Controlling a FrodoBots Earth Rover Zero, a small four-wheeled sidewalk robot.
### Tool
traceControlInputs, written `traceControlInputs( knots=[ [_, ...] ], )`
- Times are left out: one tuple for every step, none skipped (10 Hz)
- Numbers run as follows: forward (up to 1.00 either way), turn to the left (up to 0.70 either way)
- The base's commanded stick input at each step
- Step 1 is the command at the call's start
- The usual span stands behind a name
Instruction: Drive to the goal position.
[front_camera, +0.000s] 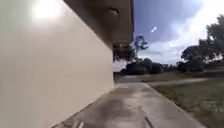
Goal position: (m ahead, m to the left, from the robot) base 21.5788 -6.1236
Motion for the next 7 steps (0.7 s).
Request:
traceControlInputs(
  knots=[
    [0.7,0.0],
    [0.7,0.0],
    [0.7,0.0],
    [0.7,0.0],
    [0.7,0.0],
    [0.7,0.0],
    [0.7,0.0]
  ],
)
